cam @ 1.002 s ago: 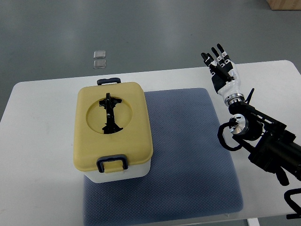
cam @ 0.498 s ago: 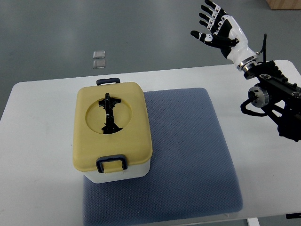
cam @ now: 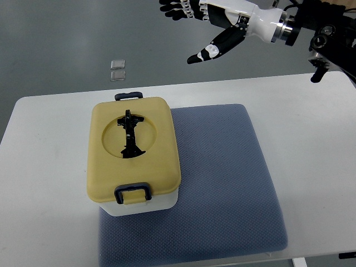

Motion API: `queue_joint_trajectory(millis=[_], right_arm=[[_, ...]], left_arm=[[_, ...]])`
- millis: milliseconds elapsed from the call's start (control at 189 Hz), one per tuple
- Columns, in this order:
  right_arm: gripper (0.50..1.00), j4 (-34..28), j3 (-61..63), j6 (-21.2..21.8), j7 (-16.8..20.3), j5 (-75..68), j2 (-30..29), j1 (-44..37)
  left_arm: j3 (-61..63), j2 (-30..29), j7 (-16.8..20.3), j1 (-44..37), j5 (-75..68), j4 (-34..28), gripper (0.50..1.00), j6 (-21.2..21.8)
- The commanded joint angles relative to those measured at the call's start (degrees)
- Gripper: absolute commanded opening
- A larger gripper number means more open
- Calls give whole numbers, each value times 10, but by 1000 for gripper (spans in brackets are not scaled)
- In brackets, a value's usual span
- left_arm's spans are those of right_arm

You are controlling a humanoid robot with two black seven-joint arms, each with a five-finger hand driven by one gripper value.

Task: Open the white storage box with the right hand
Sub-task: 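Swing the right hand up and over the yellow lid's black handle, then close the right hand's fingers around the black handle on the lid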

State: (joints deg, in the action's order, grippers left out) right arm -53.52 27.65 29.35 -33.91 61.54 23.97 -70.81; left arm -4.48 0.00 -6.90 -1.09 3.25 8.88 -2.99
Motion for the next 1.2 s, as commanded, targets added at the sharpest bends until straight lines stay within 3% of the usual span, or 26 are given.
queue_joint_trajectory(millis=[0,159,318,488,684,886,1002,1193], right_arm=[[921,-26,0,28,-3,111,-6,-36],[921,-56,-15,56,-5,200,-23,-74],[919,-99,-70,56,-5,218,-38,-108],[915,-95,-109,44,-2,272,-84,-122],[911,-74,-131,2,0,319,-111,-122],[864,-74,-138,-15,1,327,-128,-113],[801,-73,-139,-21,1,332,-133,-107],[780,-73,-139,-33,2,334,-135,-100]], left_arm=[[0,0,0,0,0,0,1000,0],[0,0,0,-1,0,0,1000,0],[0,0,0,0,0,0,1000,0],[0,0,0,-1,0,0,1000,0],[0,0,0,0,0,0,1000,0],[0,0,0,-1,0,0,1000,0],[0,0,0,0,0,0,1000,0],[0,0,0,0,0,0,1000,0]])
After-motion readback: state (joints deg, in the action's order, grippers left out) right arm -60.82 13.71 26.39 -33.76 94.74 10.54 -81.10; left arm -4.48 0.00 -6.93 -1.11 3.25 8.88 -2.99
